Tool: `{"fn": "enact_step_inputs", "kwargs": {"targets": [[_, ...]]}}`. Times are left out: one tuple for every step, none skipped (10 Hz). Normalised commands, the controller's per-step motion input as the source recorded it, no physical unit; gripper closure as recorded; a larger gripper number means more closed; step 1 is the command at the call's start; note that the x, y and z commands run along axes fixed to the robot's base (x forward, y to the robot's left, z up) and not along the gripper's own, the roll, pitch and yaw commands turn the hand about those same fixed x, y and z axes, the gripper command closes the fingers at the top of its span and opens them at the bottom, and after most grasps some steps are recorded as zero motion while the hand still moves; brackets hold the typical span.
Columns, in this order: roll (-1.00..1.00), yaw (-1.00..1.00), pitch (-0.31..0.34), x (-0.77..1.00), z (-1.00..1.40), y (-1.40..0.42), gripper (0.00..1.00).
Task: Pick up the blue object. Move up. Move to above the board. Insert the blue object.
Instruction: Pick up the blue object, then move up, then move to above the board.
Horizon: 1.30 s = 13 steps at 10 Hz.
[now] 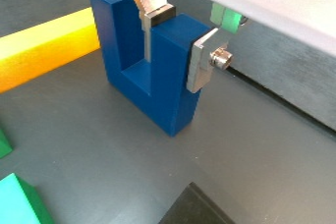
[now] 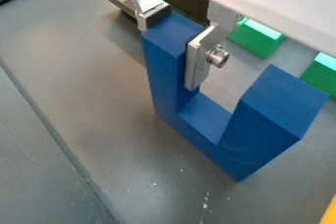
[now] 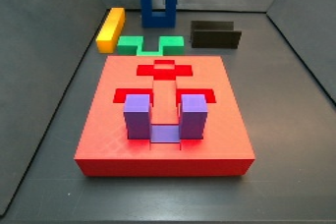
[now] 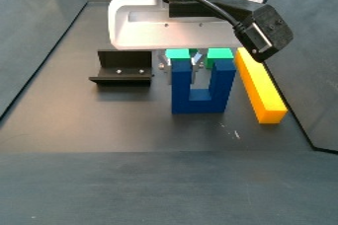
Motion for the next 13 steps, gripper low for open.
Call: {"fn": "enact_step_inputs", "kwargs": {"targets": [[0.00,0.00,0.000,0.00,0.00,0.00,1.00],[0.00,0.00,0.000,0.00,0.00,0.00,1.00],[0.00,0.00,0.000,0.00,0.00,0.00,1.00],[0.00,0.00,0.000,0.00,0.83,0.00,1.00],[0.00,0.03,0.026,-0.07,0.82,0.05,1.00],[0.02,0.03,0.061,-0.11,0.64,0.04,1.00],[0.07,0.02,0.032,-0.05,0.25,0.00,1.00],[0.00,0.00,0.000,0.00,1.40,0.00,1.00],[-0.02,-0.01,0.012,-0.01,1.40,0.00,1.00],[0.00,0.00,0.037,-0.05,1.40,-0.01,1.00],[0.02,0.00,0.025,0.01,1.40,-0.01,1.00],[0.00,0.00,0.047,0.04,1.40,0.00,1.00],[0.00,0.00,0.090,0.01,0.81,0.01,1.00]]}}
